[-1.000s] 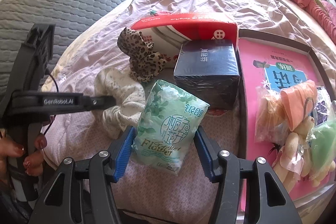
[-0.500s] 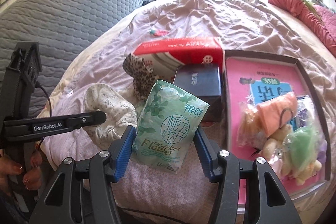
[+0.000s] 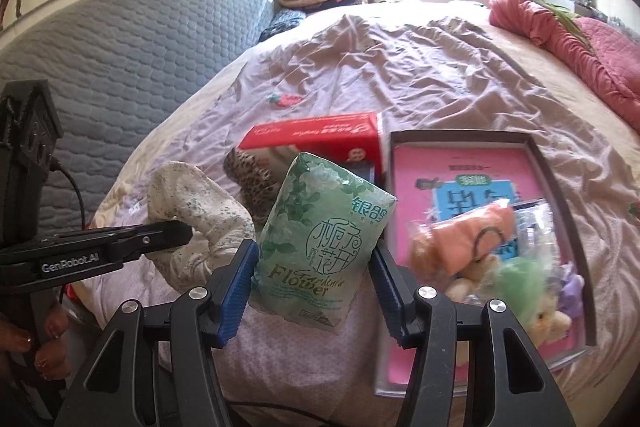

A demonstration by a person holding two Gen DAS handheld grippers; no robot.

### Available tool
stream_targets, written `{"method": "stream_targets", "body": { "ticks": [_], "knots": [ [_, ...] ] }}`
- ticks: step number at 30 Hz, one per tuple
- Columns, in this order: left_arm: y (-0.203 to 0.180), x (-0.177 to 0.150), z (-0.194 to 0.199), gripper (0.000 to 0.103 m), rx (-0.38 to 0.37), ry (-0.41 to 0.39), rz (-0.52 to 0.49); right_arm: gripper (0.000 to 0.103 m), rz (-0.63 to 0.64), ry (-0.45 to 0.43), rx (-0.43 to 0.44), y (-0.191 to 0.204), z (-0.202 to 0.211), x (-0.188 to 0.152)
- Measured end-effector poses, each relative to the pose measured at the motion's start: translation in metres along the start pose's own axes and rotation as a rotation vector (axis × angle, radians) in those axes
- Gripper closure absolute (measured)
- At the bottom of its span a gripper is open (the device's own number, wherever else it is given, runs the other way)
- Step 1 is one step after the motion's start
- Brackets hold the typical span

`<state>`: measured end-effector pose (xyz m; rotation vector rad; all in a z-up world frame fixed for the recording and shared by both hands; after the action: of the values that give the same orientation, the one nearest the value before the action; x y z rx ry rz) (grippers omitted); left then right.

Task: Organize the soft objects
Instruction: 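Carry the floral scrunchie and green tissue packet over the pink tray, then lower the scrunchie and tissue packet toward the pink tray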

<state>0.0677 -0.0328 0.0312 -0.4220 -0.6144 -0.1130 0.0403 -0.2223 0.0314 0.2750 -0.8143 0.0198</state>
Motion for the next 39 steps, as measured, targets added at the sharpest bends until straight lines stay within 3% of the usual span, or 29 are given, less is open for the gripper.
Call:
{"method": "stream_targets", "body": {
  "ticks": [23,39],
  "knots": [
    [-0.089,0.012,-0.001,0.098,-0.092,-0.021,-0.121,0.045,-0.156,-0.118,-0.179,-0.110,0.084,0.018],
    [-0.132,0.000,-0.032,0.098,-0.134,0.047,-0.177,0.045,-0.186,-0.133,-0.241,-0.145,0.106,0.008]
  ]
}}
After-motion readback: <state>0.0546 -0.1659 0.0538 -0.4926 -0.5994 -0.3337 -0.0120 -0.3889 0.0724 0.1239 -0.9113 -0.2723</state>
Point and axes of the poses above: each gripper's, at about its wrist camera, not at the fingertips, and z roughly against the way its jaws point, y to its left, x to its top, the point moved 1 cm from there along -z, roughly the way its jaws point, and after that the axes turned 6 degrees about -y, right-handed, at the moved point
